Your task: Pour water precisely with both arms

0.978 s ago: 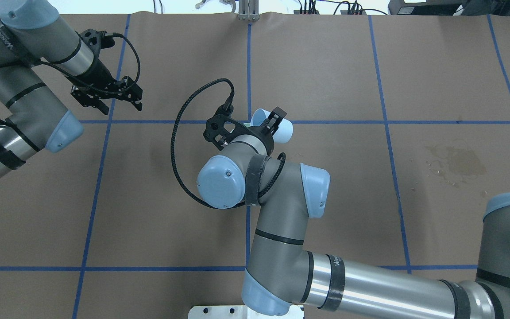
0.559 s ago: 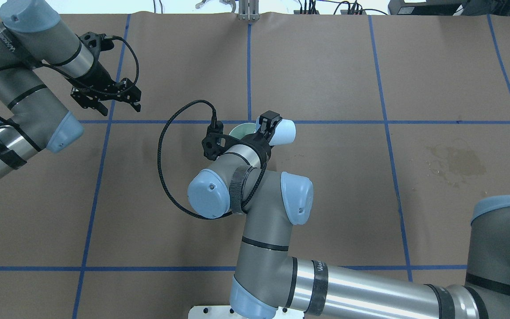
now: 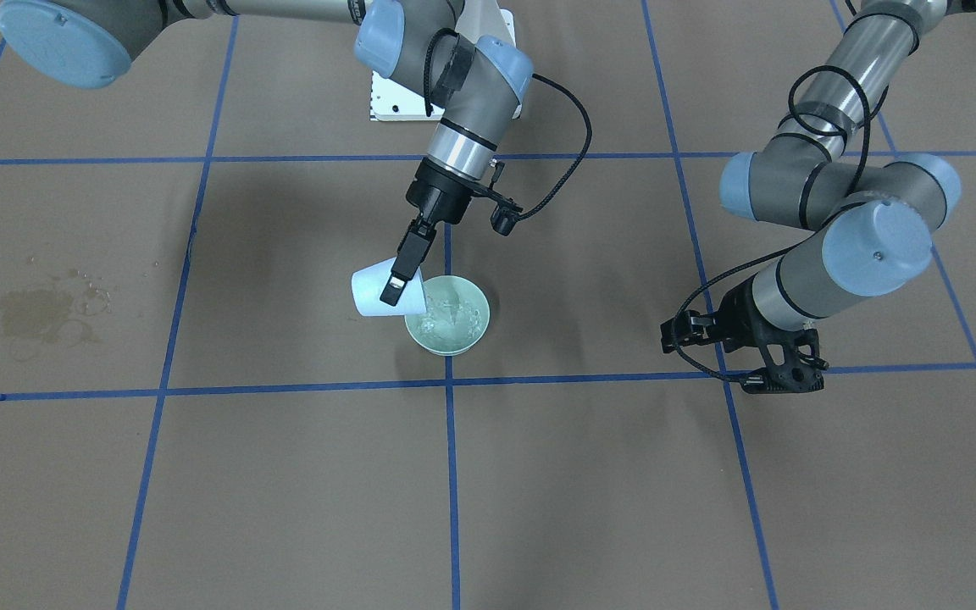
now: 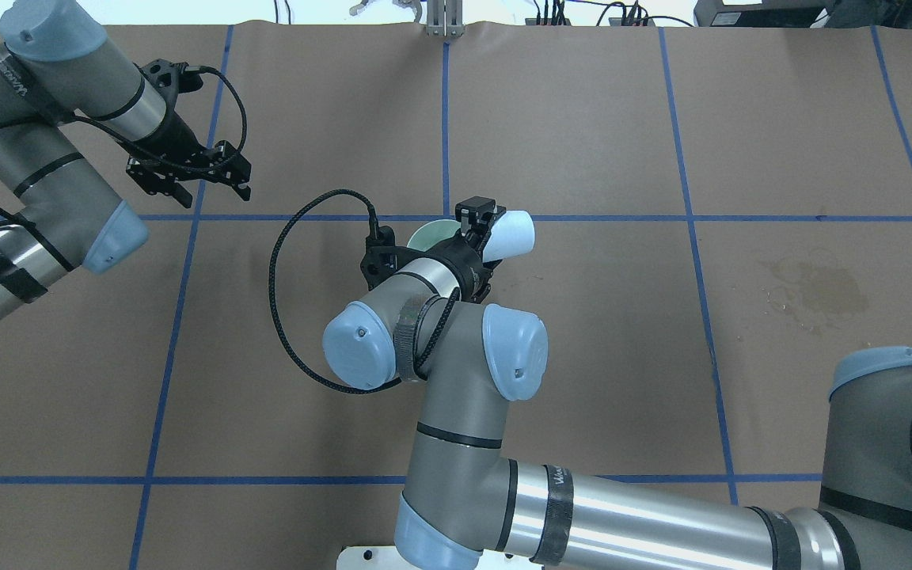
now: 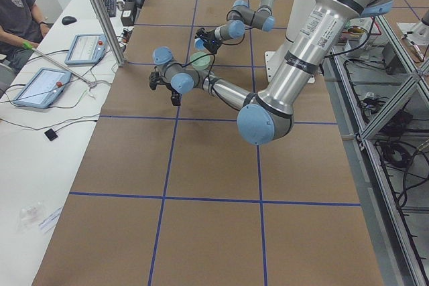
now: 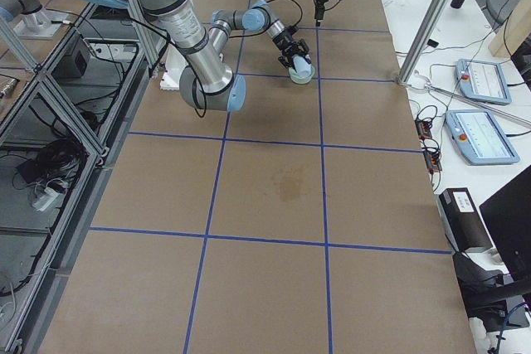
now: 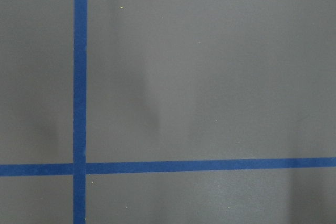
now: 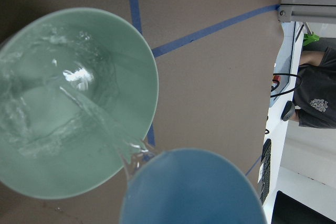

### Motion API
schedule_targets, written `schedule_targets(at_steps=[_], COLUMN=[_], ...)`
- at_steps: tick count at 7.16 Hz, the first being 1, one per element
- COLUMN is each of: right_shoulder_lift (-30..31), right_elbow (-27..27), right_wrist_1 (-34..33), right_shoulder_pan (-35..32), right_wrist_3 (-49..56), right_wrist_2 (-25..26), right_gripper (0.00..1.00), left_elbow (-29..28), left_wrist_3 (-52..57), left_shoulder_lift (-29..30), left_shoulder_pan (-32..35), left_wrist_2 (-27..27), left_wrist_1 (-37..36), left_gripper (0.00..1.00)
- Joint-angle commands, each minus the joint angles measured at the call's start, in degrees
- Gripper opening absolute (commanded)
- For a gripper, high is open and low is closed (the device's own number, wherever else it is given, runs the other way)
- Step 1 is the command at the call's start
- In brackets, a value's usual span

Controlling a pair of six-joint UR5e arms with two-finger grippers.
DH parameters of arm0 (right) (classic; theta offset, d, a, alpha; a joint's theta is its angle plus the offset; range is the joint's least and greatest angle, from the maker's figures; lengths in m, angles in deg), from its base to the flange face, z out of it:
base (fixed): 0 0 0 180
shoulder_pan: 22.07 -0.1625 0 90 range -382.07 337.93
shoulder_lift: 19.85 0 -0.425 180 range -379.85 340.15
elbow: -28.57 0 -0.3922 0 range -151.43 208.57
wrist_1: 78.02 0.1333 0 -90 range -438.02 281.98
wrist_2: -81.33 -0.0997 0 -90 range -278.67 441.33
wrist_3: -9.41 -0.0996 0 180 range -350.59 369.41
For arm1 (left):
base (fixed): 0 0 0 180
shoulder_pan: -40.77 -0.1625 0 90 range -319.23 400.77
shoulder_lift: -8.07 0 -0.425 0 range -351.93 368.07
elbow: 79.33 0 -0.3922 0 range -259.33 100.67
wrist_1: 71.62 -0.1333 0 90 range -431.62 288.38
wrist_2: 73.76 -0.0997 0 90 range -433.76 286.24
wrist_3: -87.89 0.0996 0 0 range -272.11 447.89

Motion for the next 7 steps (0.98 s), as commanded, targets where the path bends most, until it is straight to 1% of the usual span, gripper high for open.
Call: schedule_targets(at_steps=[1, 3, 4, 5, 6, 7], right_shoulder_lift=[-0.5, -2.4, -2.6, -2.6, -1.8, -0.5], right_elbow=[0.0, -0.3, -0.3, -0.1, 0.0, 1.3], right_wrist_1=[-4.1, -7.3, -6.9, -4.2, -0.3, 2.9], right_shoulder_pan=[0.0, 0.0, -0.1, -0.1, -0.1, -0.3], right_wrist_3=[0.8, 1.6, 1.0, -2.7, -12.2, -17.0], right_wrist_2=[0.0, 0.2, 0.3, 0.3, -0.4, -1.9], right_gripper=[0.00, 0.00, 0.00, 0.00, 0.00, 0.00], left_elbow=[0.0, 0.0, 0.0, 0.0, 0.2, 0.4], left_wrist_3=[0.0, -0.2, -0.2, -0.3, -0.5, -0.6], left_shoulder_lift=[-0.4, -0.4, -0.4, -0.4, -0.4, -0.4], left_shoulder_pan=[0.0, 0.1, 0.1, 0.1, 0.1, 0.1], left_wrist_2=[0.0, 0.0, 0.0, 0.0, 0.0, 0.0], left_wrist_1=[0.1, 0.4, 0.4, 0.5, 0.5, 0.5], left_gripper=[1.00, 1.00, 1.00, 1.00, 1.00, 1.00])
